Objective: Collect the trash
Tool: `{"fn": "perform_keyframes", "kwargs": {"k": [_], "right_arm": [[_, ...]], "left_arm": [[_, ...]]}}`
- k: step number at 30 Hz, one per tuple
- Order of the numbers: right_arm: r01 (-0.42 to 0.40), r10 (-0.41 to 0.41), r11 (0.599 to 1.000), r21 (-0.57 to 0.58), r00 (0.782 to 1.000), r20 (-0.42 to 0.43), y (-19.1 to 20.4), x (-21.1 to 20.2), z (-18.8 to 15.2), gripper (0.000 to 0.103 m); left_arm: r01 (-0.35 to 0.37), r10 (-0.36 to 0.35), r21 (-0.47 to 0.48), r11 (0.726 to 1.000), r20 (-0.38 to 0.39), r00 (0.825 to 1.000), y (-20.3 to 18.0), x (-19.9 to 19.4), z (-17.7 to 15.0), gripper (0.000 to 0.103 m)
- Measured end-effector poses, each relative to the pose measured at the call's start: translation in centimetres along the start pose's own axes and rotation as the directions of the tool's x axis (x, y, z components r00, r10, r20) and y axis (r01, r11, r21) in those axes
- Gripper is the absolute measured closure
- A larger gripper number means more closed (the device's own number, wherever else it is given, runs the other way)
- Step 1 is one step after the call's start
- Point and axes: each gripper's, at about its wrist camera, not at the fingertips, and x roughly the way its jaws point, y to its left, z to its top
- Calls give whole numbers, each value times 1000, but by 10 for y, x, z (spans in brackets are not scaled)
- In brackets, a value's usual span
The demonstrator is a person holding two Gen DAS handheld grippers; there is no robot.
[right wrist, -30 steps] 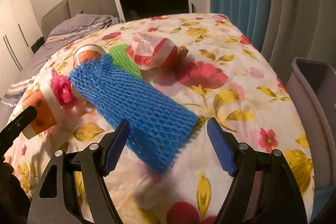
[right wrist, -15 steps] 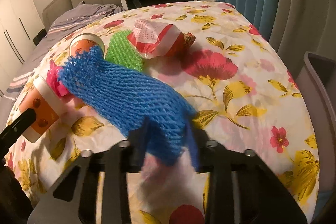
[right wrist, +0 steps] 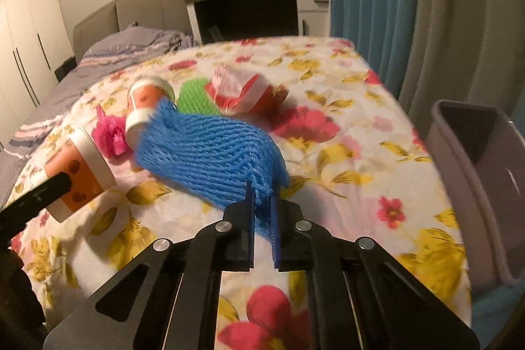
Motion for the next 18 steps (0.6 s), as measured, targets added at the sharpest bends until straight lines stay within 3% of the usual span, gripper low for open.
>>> {"fn": "perform_keyframes", "kwargs": {"k": [9, 18], "right_arm": [[14, -23, 998, 64, 991, 134, -28, -65, -10, 94], [29, -52, 992, 124, 980, 192, -49, -106, -23, 94]], "left_arm": [[40, -40, 29, 999, 25, 999, -23, -22, -5, 43], [85, -89, 91, 992, 39, 995, -61, -34, -7, 43]]}}
